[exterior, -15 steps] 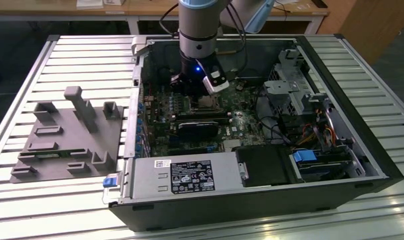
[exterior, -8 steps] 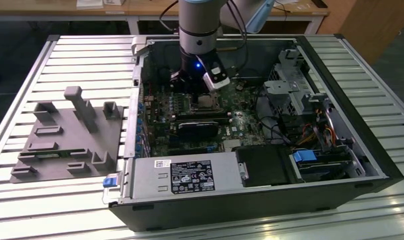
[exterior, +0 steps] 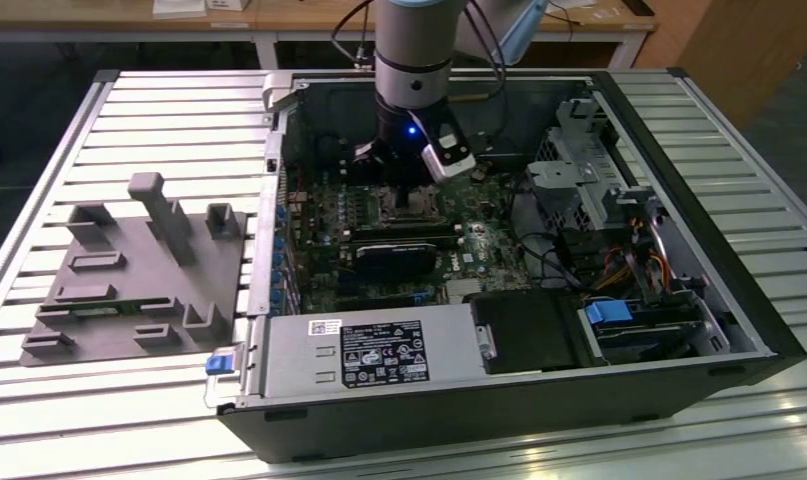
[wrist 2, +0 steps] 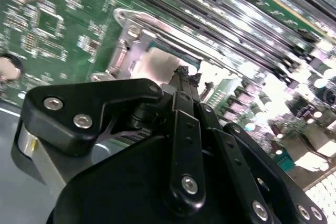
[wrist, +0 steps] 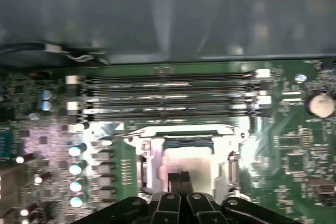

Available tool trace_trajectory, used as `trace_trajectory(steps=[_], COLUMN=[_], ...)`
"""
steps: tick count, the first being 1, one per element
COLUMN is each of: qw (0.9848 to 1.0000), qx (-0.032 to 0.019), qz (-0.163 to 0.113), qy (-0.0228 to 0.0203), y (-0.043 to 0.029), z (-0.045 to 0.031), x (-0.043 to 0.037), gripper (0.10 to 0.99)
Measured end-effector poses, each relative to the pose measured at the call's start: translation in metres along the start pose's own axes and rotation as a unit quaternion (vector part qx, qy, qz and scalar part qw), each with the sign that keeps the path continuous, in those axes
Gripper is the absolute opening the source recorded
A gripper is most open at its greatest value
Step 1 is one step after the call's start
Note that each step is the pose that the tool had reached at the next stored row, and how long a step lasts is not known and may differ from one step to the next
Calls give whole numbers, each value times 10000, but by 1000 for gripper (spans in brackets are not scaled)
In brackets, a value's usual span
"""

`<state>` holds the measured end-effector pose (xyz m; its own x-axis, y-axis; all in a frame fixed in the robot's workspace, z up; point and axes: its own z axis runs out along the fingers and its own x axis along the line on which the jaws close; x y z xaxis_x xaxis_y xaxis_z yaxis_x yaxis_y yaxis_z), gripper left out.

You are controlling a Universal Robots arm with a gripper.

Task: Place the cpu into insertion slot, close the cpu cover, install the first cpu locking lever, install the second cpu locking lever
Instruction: 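Close the cpu cover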

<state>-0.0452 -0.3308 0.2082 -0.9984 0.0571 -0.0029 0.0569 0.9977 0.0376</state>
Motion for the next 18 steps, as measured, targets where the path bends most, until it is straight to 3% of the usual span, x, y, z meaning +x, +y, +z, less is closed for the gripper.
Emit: trace_trajectory(steps=[2,5,12,18], qw=[10000,10000,10000,9999], qx=[1,1,0,-6], qz=[0,0,-1,-4], qy=[1,1,-2,-105], y=[2,3,8,9], z=[0,-6,-129,-179], x=[-47,-54,-55,-42], gripper=[106,106,106,106])
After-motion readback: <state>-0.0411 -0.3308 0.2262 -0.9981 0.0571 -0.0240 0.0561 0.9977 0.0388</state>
